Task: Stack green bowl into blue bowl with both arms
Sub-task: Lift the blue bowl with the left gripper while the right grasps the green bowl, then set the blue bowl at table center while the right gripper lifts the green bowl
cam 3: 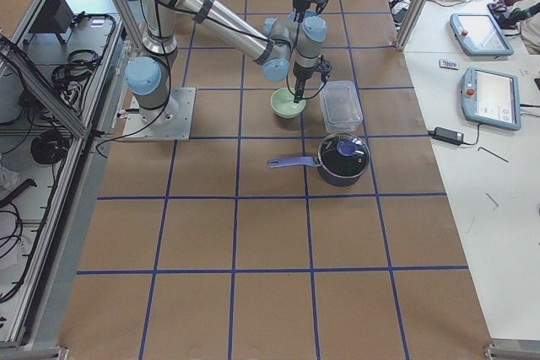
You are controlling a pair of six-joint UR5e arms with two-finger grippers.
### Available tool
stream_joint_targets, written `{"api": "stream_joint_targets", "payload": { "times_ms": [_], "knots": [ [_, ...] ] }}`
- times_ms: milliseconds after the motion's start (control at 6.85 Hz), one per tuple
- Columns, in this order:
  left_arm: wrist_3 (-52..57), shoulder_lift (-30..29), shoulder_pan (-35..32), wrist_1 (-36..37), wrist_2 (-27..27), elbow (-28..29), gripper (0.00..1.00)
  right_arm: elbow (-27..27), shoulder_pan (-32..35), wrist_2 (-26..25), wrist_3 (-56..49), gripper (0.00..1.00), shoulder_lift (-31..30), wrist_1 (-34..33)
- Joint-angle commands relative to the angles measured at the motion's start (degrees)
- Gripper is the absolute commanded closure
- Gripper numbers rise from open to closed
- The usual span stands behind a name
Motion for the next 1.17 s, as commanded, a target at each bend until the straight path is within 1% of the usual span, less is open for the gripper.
{"api": "stream_joint_targets", "payload": {
  "times_ms": [0, 146, 584, 730, 876, 1022],
  "knots": [
    [0.3, -2.6, -3.9, 2.7, -0.6, 0.1, 1.00, -0.1, -0.1, 0.0, 0.0, 0.93, 0.4, 0.0],
    [0.3, -2.6, -4.0, 3.3, -0.7, 0.1, 1.00, -0.1, -0.1, 0.1, -0.1, 1.00, 0.2, 0.1],
    [1.7, -2.1, -6.1, 3.9, -0.8, -0.7, 1.00, -1.6, -0.1, 0.0, 0.0, 1.00, -0.9, 0.5],
    [1.5, -2.3, -6.2, 4.3, -0.7, -0.8, 0.95, -2.3, -0.1, -0.2, 0.0, 1.00, -1.5, 0.8],
    [1.1, -2.4, -6.1, 4.5, -0.7, -0.8, 0.01, -2.6, -0.1, -0.3, 0.0, 1.00, -2.2, 0.9],
    [1.0, -0.9, -5.8, 4.5, -0.9, -0.3, 0.00, -2.6, -0.1, -0.4, 0.0, 1.00, -2.6, 0.9]
  ]
}}
